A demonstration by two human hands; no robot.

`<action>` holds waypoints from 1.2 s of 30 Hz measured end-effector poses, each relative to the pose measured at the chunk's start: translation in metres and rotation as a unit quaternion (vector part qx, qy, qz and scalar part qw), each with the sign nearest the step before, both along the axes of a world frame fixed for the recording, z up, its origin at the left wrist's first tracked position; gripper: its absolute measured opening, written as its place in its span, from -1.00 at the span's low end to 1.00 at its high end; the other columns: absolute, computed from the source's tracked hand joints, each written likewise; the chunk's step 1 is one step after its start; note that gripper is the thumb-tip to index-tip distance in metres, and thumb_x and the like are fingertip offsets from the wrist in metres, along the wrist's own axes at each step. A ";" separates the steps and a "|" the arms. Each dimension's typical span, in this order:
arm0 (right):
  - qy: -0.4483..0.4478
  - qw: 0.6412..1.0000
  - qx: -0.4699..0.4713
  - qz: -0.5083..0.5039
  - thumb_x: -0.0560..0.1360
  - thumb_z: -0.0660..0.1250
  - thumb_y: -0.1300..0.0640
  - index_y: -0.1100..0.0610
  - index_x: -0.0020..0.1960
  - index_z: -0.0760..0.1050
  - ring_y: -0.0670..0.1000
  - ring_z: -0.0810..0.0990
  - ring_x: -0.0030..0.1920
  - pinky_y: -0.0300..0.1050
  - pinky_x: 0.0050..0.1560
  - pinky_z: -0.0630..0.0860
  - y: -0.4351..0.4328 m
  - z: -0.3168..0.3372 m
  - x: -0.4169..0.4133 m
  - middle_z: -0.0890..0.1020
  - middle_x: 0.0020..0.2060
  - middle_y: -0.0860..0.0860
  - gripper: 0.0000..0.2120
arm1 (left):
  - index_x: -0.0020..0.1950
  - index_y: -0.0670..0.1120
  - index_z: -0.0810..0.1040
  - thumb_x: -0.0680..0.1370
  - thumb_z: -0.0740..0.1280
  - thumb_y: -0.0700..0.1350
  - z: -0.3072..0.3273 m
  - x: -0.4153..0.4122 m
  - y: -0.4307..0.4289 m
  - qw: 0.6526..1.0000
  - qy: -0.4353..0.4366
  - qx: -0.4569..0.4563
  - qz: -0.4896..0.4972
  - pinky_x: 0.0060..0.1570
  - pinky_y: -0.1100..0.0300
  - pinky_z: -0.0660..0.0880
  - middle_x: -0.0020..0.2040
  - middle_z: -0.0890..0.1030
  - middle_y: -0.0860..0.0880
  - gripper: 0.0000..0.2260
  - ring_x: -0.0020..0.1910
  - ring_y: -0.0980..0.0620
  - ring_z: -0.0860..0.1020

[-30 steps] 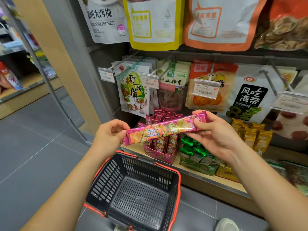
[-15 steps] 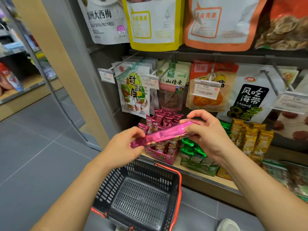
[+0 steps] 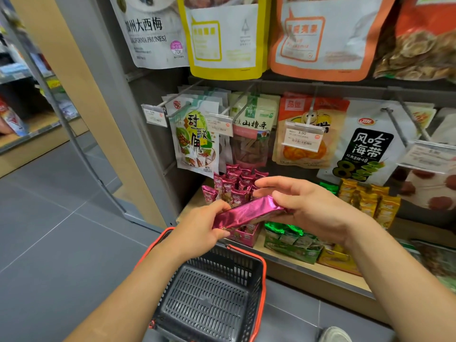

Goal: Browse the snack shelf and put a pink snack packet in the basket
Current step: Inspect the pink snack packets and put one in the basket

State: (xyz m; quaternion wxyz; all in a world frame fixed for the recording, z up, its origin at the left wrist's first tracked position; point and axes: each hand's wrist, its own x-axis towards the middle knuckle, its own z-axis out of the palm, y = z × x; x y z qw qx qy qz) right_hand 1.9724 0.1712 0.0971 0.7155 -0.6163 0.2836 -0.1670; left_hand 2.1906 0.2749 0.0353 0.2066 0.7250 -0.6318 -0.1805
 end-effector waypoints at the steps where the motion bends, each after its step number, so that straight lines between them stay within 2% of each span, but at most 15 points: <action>1: 0.013 1.000 -0.025 -0.013 0.60 0.24 0.22 0.03 0.19 0.56 0.09 0.64 0.13 0.10 0.20 0.56 0.000 0.000 0.000 0.65 0.12 0.10 -0.77 | 0.21 0.13 0.44 0.46 0.47 -0.06 -0.002 -0.003 -0.002 1.000 -0.009 0.001 -0.011 -0.05 0.21 0.44 0.00 0.57 0.11 -0.62 -0.06 0.13 0.51; 3: 0.054 0.992 -0.106 -0.045 0.58 0.30 0.12 -0.01 0.12 0.59 -0.01 0.66 0.08 0.08 0.11 0.61 0.001 -0.002 0.002 0.70 0.01 0.01 -0.84 | 0.25 0.11 0.46 0.46 0.45 0.02 -0.006 -0.012 -0.006 0.997 -0.062 -0.014 -0.042 0.04 0.21 0.37 0.05 0.52 0.10 -0.62 0.03 0.10 0.44; 5: 0.088 0.979 -0.174 -0.065 0.50 0.39 -0.03 -0.04 0.02 0.63 -0.08 0.67 0.00 0.05 -0.01 0.65 0.004 -0.004 0.005 0.71 -0.10 -0.06 -0.87 | 0.28 0.15 0.44 0.44 0.42 0.11 -0.006 -0.024 -0.012 0.996 -0.054 -0.040 -0.065 0.06 0.24 0.35 0.07 0.50 0.14 -0.57 0.05 0.14 0.41; 8: 0.103 0.965 -0.227 -0.083 0.32 0.46 -0.20 0.00 -0.08 0.63 -0.09 0.65 -0.14 0.03 -0.18 0.67 0.009 -0.009 0.008 0.68 -0.16 -0.01 -0.69 | 0.23 0.18 0.44 0.40 0.34 0.21 -0.001 -0.043 -0.018 0.995 0.024 -0.066 -0.066 -0.02 0.25 0.46 0.02 0.55 0.19 -0.59 -0.02 0.23 0.49; 11: 0.090 0.969 -0.215 -0.082 0.22 0.44 -0.30 0.00 -0.04 0.54 0.02 0.68 -0.10 0.02 -0.17 0.67 0.009 -0.014 0.009 0.62 -0.07 0.03 -0.53 | 0.08 0.20 0.45 0.36 0.34 0.19 0.006 -0.044 -0.019 0.993 0.055 -0.097 -0.040 -0.21 0.34 0.44 -0.14 0.58 0.19 -0.68 -0.16 0.28 0.52; 12: 0.078 0.976 -0.191 -0.074 0.23 0.44 -0.28 0.02 -0.03 0.51 0.06 0.68 -0.08 0.05 -0.11 0.67 0.007 -0.015 0.008 0.61 -0.05 0.04 -0.52 | 0.05 0.22 0.43 0.34 0.36 0.16 0.010 -0.041 -0.019 0.992 0.069 -0.103 -0.028 -0.21 0.33 0.45 -0.16 0.58 0.19 -0.69 -0.19 0.27 0.53; 14: 0.073 0.979 -0.183 -0.053 0.33 0.48 -0.12 0.05 -0.02 0.51 0.04 0.68 -0.11 0.08 -0.01 0.64 0.006 -0.017 0.009 0.63 -0.09 0.03 -0.65 | 0.10 0.27 0.38 0.36 0.43 0.04 0.018 -0.034 -0.020 0.987 0.125 -0.103 -0.015 -0.09 0.15 0.53 -0.08 0.62 0.16 -0.61 -0.15 0.20 0.59; 16: 0.099 0.959 -0.262 -0.043 0.43 0.49 0.08 0.05 -0.05 0.56 -0.03 0.64 -0.14 0.04 0.04 0.61 0.005 -0.020 0.011 0.64 -0.16 -0.04 -0.85 | 0.20 0.29 0.38 0.41 0.47 -0.05 0.024 -0.028 -0.018 0.984 0.142 -0.107 -0.021 0.05 0.07 0.53 0.04 0.62 0.16 -0.53 -0.02 0.14 0.61; 18: 0.128 0.939 -0.317 -0.044 0.49 0.43 0.17 0.03 -0.10 0.60 -0.09 0.62 -0.15 -0.01 0.05 0.57 0.003 -0.025 0.015 0.64 -0.21 -0.09 -0.94 | 0.22 0.26 0.46 0.43 0.48 -0.07 0.026 -0.024 -0.017 0.985 0.137 -0.105 -0.024 0.13 0.07 0.51 0.08 0.61 0.19 -0.56 0.07 0.19 0.58; 20: 0.149 0.931 -0.333 -0.030 0.54 0.35 0.19 -0.03 -0.10 0.61 -0.15 0.59 -0.11 -0.06 0.08 0.54 0.002 -0.027 0.018 0.64 -0.19 -0.15 -0.86 | 0.21 0.20 0.53 0.42 0.47 -0.04 0.027 -0.019 -0.018 0.986 0.134 -0.094 -0.017 0.15 0.09 0.51 0.06 0.61 0.21 -0.62 0.08 0.22 0.57; 22: 0.183 0.921 -0.345 -0.009 0.57 0.30 0.20 -0.02 0.00 0.64 -0.14 0.59 0.00 -0.09 0.17 0.50 -0.001 -0.029 0.021 0.66 -0.07 -0.14 -0.82 | 0.19 0.18 0.57 0.41 0.45 0.02 0.028 -0.012 -0.018 0.990 0.108 -0.086 -0.015 0.12 0.15 0.51 0.01 0.58 0.25 -0.65 0.02 0.26 0.56; 25: 0.240 0.894 -0.378 -0.025 0.58 0.28 0.16 -0.01 0.06 0.64 -0.11 0.58 0.05 -0.14 0.17 0.48 -0.009 -0.030 0.018 0.66 0.00 -0.11 -0.82 | 0.19 0.14 0.59 0.44 0.47 -0.05 0.026 -0.007 -0.021 0.995 0.056 -0.084 -0.011 0.08 0.20 0.49 -0.03 0.53 0.22 -0.67 -0.02 0.25 0.54; 30: 0.307 0.850 -0.422 -0.062 0.55 0.28 0.13 -0.07 0.02 0.61 -0.08 0.58 -0.09 -0.18 -0.04 0.46 -0.036 -0.019 0.012 0.63 -0.12 -0.12 -0.83 | 0.24 0.04 0.60 0.46 0.44 -0.28 0.015 -0.013 -0.035 0.995 0.014 -0.103 -0.005 0.23 0.18 0.45 0.10 0.56 0.11 -0.60 0.10 0.13 0.52; 32: 0.327 0.835 -0.438 -0.060 0.54 0.28 0.13 -0.04 0.07 0.61 -0.02 0.59 -0.03 -0.15 0.01 0.48 -0.051 -0.016 0.015 0.65 -0.08 -0.07 -0.82 | 0.26 -0.01 0.59 0.44 0.36 -0.39 0.011 -0.017 -0.042 0.993 -0.004 -0.113 -0.014 0.27 0.25 0.40 0.15 0.56 0.06 -0.54 0.15 0.09 0.52; 36: 0.352 0.814 -0.458 -0.053 0.53 0.24 0.17 0.04 0.18 0.57 0.08 0.56 0.16 -0.08 0.17 0.48 -0.072 -0.028 0.028 0.63 0.12 0.02 -0.74 | 0.34 -0.04 0.53 0.44 0.24 -0.41 0.001 -0.022 -0.058 0.994 -0.070 -0.069 -0.051 0.30 0.12 0.39 0.27 0.52 0.01 -0.48 0.24 -0.01 0.50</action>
